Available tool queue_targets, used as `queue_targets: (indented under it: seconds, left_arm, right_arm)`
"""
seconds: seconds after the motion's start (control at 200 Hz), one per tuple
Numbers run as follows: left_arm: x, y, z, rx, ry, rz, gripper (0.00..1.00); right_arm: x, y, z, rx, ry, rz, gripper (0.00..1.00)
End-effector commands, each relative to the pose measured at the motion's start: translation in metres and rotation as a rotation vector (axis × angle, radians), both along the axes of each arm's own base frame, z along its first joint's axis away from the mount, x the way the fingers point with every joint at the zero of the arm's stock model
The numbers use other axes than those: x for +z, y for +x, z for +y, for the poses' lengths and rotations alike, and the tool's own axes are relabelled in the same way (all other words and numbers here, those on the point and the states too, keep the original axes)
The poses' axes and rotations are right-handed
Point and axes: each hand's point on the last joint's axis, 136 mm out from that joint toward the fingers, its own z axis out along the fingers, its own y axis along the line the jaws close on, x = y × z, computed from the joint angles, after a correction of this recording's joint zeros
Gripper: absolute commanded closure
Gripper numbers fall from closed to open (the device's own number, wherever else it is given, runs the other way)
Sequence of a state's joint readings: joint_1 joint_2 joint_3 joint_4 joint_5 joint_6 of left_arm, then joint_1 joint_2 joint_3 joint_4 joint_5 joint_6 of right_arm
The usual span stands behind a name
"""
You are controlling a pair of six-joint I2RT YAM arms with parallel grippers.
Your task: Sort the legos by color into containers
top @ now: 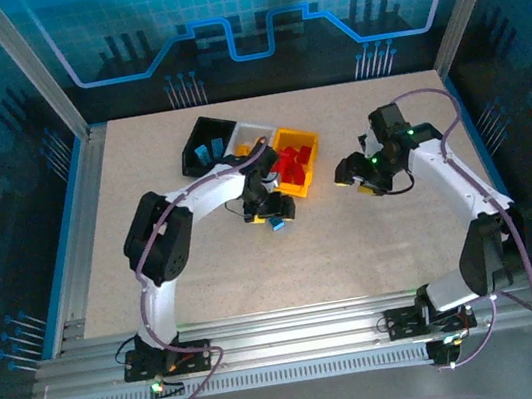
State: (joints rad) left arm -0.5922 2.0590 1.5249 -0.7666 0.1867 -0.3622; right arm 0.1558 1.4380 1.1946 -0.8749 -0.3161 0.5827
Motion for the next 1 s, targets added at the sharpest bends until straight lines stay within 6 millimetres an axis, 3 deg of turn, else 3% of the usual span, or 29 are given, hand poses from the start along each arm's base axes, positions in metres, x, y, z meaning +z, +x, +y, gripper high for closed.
queue_targets:
  seconds: [0.0, 0.315, 0.605, 0.745, 0.996]
  left_arm:
    - [-0.012, -0.002, -0.001, -0.031, 0.051, 0.017, 0.24]
    - [-0.026, 0.004, -0.007, -0.042, 0.069, 0.022, 0.26]
    - [-0.027, -0.023, -0.016, -0.088, 0.088, 0.038, 0.43]
    - [-0.022, -0.035, -0.017, -0.107, 0.098, 0.029, 0.43]
    - [-0.029, -0.031, -0.006, -0.107, 0.177, 0.023, 0.47]
  right_arm:
    - [0.006, -0.010, -0.004, 0.013, 0.012, -0.009, 0.37]
    - [0.002, -0.020, -0.005, 0.018, 0.012, 0.005, 0.36]
    - [-0.006, -0.020, -0.006, 0.006, 0.016, 0.016, 0.36]
    - [-0.014, -0.020, -0.003, -0.005, 0.035, 0.031, 0.36]
    - [-0.020, -0.021, 0.000, -0.009, 0.037, 0.043, 0.36]
